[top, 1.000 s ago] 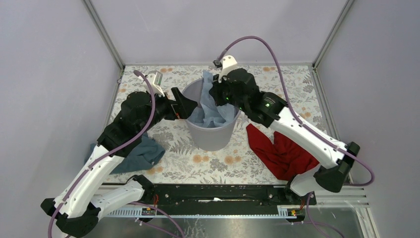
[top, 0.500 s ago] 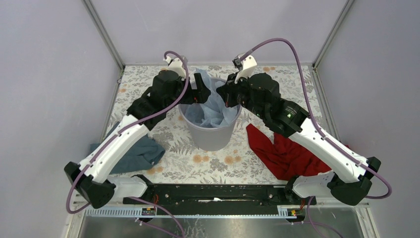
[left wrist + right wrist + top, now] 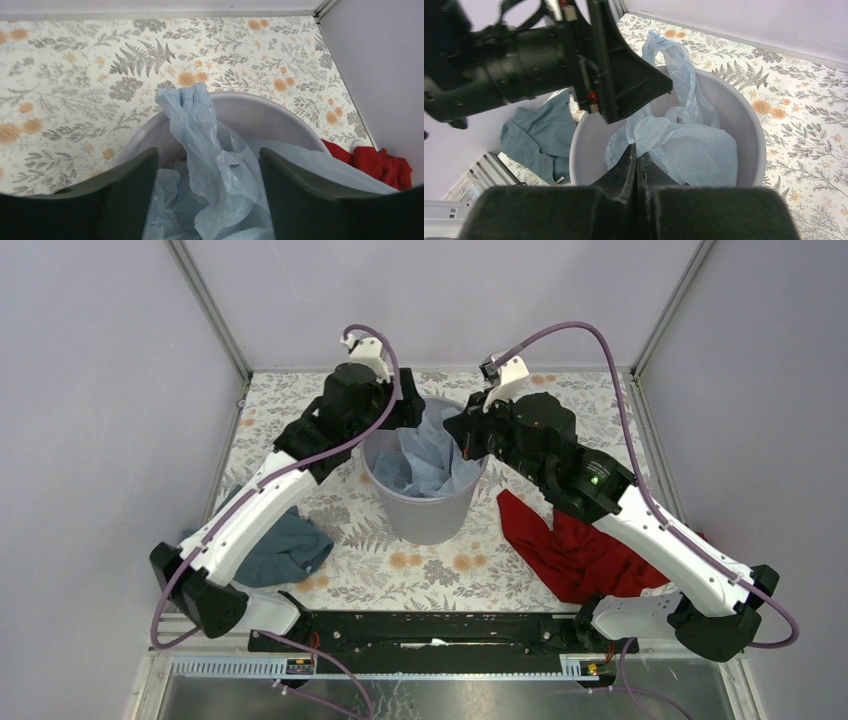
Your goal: Put the trash bags into the trash bin
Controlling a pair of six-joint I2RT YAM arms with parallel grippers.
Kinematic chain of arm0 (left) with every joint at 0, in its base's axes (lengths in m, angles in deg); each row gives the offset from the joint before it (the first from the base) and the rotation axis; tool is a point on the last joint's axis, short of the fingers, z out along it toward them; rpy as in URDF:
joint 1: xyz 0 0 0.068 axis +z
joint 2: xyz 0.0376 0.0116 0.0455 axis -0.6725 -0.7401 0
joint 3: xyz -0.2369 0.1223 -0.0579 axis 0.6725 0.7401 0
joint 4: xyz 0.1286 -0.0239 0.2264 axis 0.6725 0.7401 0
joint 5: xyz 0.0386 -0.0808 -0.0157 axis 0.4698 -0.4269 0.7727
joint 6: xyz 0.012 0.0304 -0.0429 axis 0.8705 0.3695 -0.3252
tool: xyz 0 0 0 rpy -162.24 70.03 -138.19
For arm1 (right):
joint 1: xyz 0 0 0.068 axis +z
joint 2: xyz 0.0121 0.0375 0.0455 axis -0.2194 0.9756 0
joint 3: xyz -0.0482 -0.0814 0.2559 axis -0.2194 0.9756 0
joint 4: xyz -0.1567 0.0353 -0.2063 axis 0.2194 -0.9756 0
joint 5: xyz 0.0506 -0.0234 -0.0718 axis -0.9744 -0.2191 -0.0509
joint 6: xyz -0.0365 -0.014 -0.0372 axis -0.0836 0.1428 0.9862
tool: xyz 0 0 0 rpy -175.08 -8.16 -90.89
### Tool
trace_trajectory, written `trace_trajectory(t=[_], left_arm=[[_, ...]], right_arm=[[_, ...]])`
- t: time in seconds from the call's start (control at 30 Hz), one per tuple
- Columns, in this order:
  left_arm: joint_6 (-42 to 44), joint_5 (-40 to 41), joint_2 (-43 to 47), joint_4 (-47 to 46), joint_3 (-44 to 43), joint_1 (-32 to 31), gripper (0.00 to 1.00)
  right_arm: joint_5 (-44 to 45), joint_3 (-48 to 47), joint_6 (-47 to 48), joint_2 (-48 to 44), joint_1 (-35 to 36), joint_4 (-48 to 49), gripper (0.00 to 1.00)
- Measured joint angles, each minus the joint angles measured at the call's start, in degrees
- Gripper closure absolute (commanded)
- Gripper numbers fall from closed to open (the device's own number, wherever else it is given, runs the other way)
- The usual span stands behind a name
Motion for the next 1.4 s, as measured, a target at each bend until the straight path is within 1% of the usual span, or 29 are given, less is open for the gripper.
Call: trace_trajectory(t=[0.03,0.07,0.13,0.17,0.2,0.3,0.37,0.47,0.53,0.67,0.73,0.83,0.9,0.93,0.97,1.0,1.03,1.07,1.1,1.13,1.3,1.4], left_arm=[[0.2,0.0,-0.8,-0.1,-0.2,0.0,0.37],[0.5,0.1,-1.8,0.0,-0.4,0.0,0.48],[1.1,0.4,-3.5,0.1,-1.1,0.0,0.67],[1.7,0.8,-4.1,0.3,-1.6,0.0,0.73],[2.2,1.3,-4.4,0.6,-1.9,0.0,0.77],[4.0,3.8,-3.6,1.0,-2.6,0.0,0.82],[4.7,5.9,-1.6,0.9,-2.3,0.2,0.83],[4.9,8.7,4.9,0.9,1.1,0.7,0.85],[4.6,10.4,11.7,1.4,4.8,1.5,0.85],[3.1,12.9,22.4,4.2,7.9,2.5,0.85],[2.5,13.4,25.1,5.3,8.5,2.6,0.86],[1.6,14.7,27.6,7.8,8.6,2.6,0.88],[1.3,15.5,27.8,8.5,9.2,2.6,0.89],[1.1,15.7,27.8,9.0,9.8,2.6,0.89],[0.9,15.8,27.8,9.6,10.5,2.6,0.89],[0.7,15.7,27.9,10.2,11.3,2.6,0.89],[0.3,15.6,27.9,10.6,12.1,2.6,0.89],[-0.1,15.3,27.9,11.1,13.0,2.6,0.89],[-0.5,15.0,27.9,11.7,13.8,2.6,0.88],[-1.0,14.5,28.0,12.2,14.3,2.6,0.88],[-3.1,11.4,29.0,13.1,15.1,2.6,0.88],[-3.6,10.0,29.5,12.9,15.1,2.6,0.88]], right_arm=[[0.1,0.0,0.0,0.0,0.0,0.0,1.0],[0.2,0.0,0.0,0.0,0.0,0.0,1.0],[0.5,0.1,0.0,0.0,0.0,0.0,1.0],[1.2,0.2,0.1,-0.1,0.0,0.0,1.0],[1.8,0.3,0.1,-0.2,0.0,0.0,1.0],[5.2,1.1,1.2,-0.6,0.0,-0.1,1.0],[8.2,1.7,2.3,-0.9,0.0,-0.2,1.0],[12.2,3.3,4.3,-1.7,-0.4,-0.3,1.0],[14.8,4.5,5.5,-2.5,-1.0,-0.8,1.0],[17.1,6.0,6.3,-4.6,-1.6,-2.4,0.99],[17.7,7.2,6.3,-6.4,-1.6,-3.2,0.98],[19.2,8.4,6.3,-9.0,-1.6,-4.4,0.92],[20.1,8.6,6.2,-9.9,-1.6,-5.3,0.86],[20.7,8.6,6.2,-10.2,-1.6,-5.5,0.79],[20.9,8.6,6.1,-10.3,-1.6,-5.9,0.68],[21.1,8.7,5.9,-10.4,-1.6,-6.6,0.54],[21.1,8.7,5.4,-10.5,-1.6,-7.1,0.37],[21.0,8.7,4.4,-10.5,-1.6,-7.6,0.18],[20.9,8.7,3.5,-10.6,-1.6,-8.6,0.03],[20.4,8.8,2.3,-10.6,-1.6,-9.6,0.01],[14.9,7.3,-6.5,-9.0,-1.7,-16.2,0.0],[11.5,7.0,-11.5,-7.8,-1.7,-18.6,0.0]])
